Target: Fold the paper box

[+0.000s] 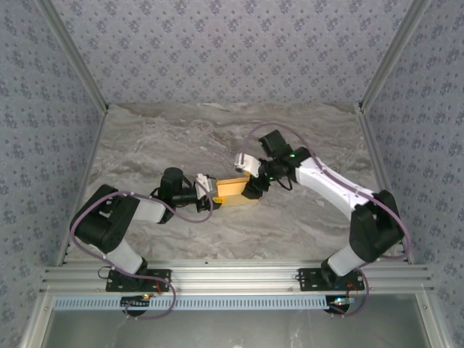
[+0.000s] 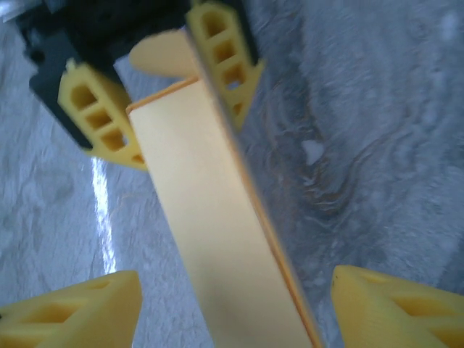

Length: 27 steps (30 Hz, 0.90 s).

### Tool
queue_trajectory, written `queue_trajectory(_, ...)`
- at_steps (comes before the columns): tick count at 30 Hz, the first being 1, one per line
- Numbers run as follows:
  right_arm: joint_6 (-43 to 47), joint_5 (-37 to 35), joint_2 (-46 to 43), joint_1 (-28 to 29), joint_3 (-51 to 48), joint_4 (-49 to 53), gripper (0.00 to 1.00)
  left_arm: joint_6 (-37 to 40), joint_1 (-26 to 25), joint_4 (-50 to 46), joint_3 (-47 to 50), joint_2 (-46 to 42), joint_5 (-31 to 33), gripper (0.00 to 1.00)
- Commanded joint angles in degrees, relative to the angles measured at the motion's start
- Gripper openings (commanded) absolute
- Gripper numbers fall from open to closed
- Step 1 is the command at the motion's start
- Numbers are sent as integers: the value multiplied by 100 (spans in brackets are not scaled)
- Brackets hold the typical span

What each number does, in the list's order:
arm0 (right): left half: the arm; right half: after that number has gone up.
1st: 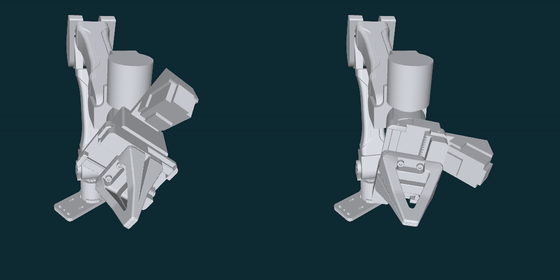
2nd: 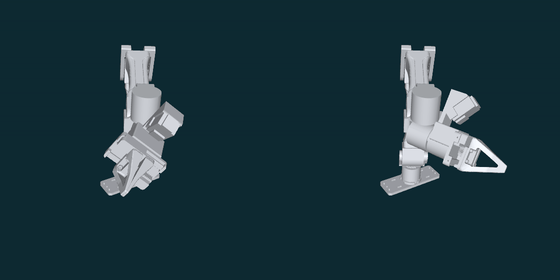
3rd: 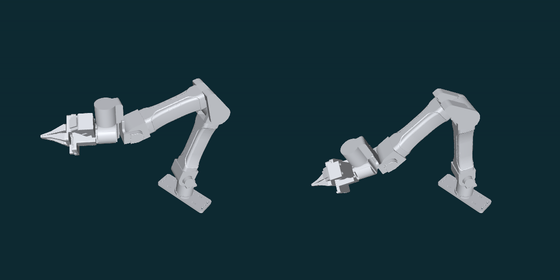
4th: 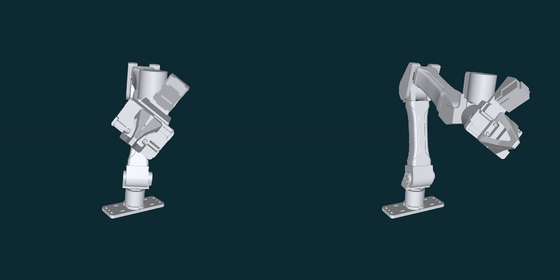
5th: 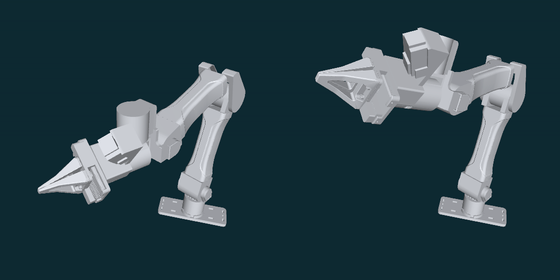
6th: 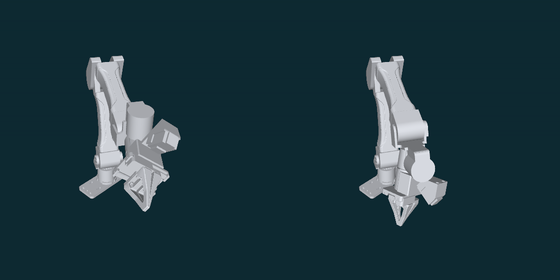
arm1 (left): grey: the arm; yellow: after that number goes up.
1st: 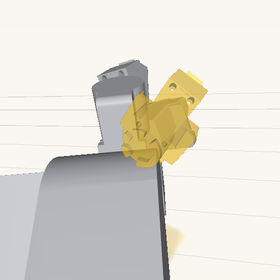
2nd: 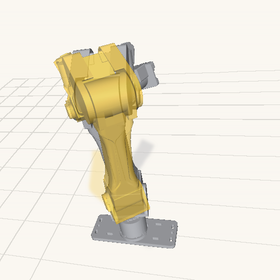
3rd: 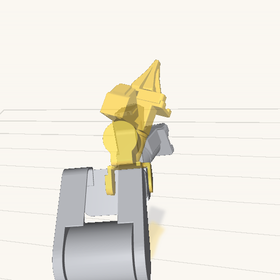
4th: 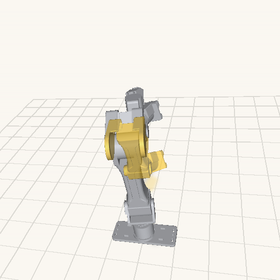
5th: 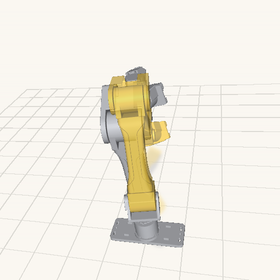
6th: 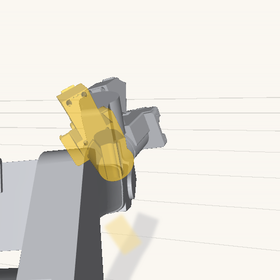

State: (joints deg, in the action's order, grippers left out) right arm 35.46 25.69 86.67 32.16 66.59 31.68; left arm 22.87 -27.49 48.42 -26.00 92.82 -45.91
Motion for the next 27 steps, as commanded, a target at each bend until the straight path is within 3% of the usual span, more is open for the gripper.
queue_trajectory(1,-1471,138,-561,-433,-569,-1113,71,51,15,-68,-164,42,-252,52)
queue_trajectory(7,-3582,393,-1522,-1191,-1340,-1463,65,-38,24,18,-125,122,-222,54)
queue_trajectory(9,-4554,443,-1605,-1506,-1357,-1209,59,-33,24,-58,-151,114,-173,55)
queue_trajectory(12,-5447,1264,-1241,-2007,-978,-401,54,-21,24,-207,-191,136,-91,55)
queue_trajectory(14,-5507,1473,-1013,-2048,-807,-109,52,-9,24,-219,-182,156,-61,55)
queue_trajectory(16,-5289,1337,-1053,-1887,-817,-187,54,40,23,-211,-144,145,-16,55)
queue_trajectory(19,-5032,1212,-976,-1602,-758,-138,49,42,16,-167,-99,127,63,55)
queue_trajectory(27,-4522,244,-603,-959,-588,-34,44,59,2,-206,-106,105,47,55)
